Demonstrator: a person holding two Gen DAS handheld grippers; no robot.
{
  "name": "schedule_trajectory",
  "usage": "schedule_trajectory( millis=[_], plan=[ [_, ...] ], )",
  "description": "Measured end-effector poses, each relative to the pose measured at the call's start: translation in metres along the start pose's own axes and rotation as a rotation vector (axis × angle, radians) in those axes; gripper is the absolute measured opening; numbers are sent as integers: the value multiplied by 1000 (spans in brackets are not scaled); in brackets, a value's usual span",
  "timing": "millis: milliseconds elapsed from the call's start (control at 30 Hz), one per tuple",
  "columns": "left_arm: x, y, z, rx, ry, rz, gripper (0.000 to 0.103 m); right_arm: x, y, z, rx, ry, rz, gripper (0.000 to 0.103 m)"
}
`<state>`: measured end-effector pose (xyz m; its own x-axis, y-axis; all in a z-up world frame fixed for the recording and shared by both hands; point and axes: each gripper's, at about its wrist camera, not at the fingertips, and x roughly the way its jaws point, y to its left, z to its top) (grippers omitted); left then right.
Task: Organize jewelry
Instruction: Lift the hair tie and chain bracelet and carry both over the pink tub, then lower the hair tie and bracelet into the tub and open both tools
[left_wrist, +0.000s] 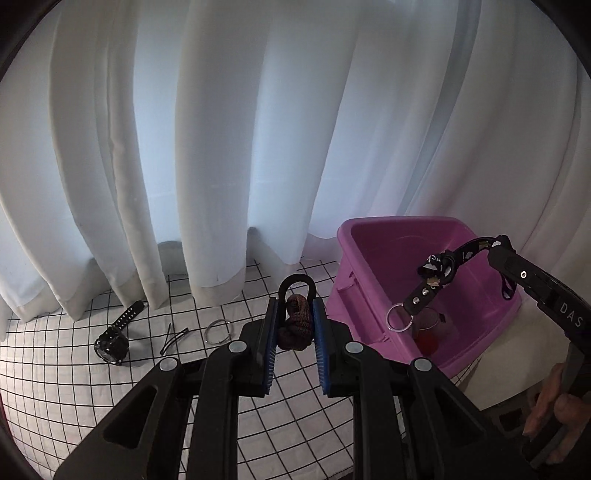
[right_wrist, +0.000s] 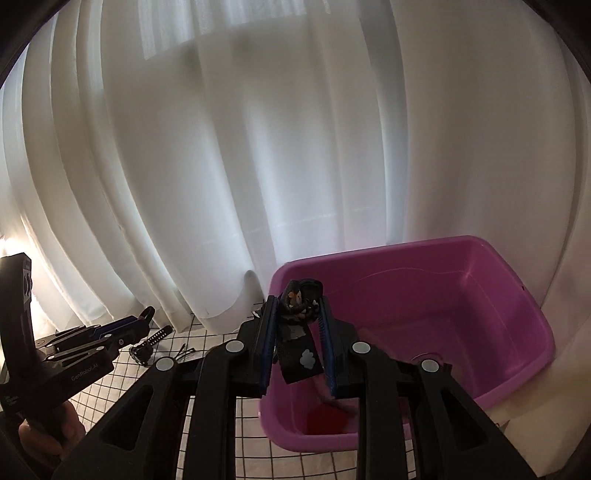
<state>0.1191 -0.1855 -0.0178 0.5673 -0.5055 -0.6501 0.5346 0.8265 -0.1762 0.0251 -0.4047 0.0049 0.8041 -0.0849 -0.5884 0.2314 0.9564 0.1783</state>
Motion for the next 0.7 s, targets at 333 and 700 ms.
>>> schedule_trajectory(
  millis=[333,700],
  plan=[
    [49,-113,30,4,10,-37,18,4,-115,24,24,14,-13,21],
    [130,-154,33,-56,201,16,19,65,-165,24,46,161,27,21]
  ],
)
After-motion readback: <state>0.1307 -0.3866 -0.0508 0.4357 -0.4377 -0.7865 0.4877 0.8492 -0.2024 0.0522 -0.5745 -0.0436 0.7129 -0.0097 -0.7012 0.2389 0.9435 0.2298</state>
